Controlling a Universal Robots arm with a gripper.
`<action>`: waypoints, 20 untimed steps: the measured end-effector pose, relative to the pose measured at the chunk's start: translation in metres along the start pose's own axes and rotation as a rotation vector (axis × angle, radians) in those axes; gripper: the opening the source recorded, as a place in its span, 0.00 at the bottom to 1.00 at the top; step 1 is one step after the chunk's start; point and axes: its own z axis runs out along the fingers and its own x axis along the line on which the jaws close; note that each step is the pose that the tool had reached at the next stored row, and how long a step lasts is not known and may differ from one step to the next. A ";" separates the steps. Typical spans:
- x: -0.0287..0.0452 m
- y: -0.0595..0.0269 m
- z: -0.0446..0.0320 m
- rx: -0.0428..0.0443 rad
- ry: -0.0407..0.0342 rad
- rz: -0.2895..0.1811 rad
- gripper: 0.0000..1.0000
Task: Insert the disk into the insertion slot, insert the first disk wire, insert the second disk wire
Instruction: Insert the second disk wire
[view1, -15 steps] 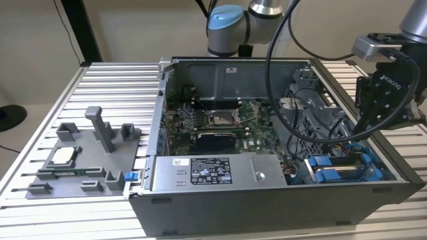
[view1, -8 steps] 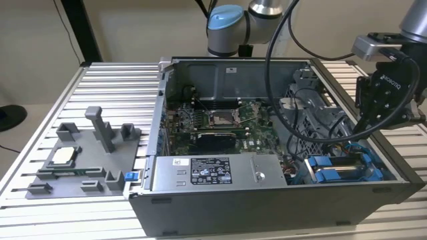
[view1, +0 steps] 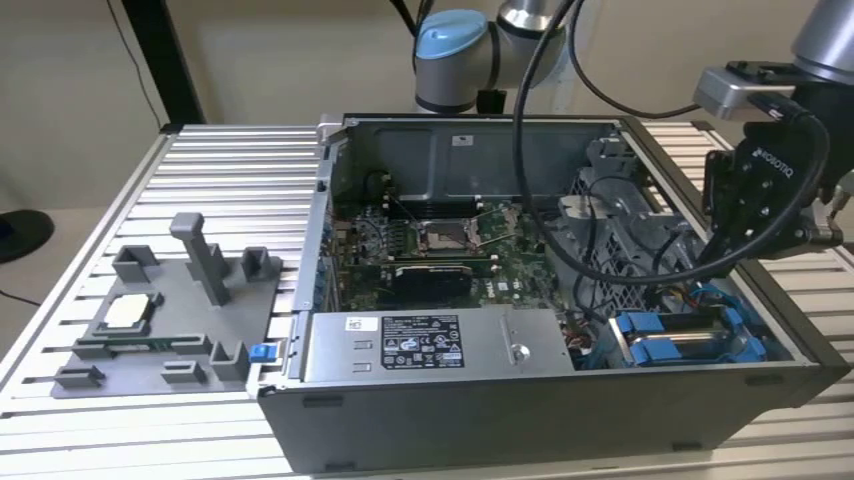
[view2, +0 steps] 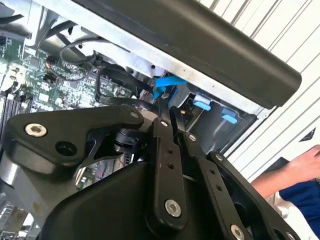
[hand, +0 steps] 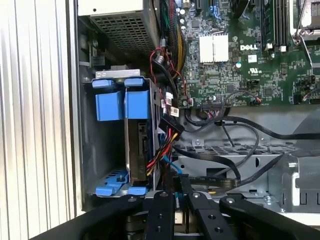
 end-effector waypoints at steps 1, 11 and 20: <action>0.0008 0.0016 -0.0002 0.0001 -0.0014 0.000 0.00; 0.0152 0.0167 0.0009 0.0013 -0.0155 -0.001 0.00; 0.0297 0.0292 0.0028 0.0052 -0.0282 -0.001 0.00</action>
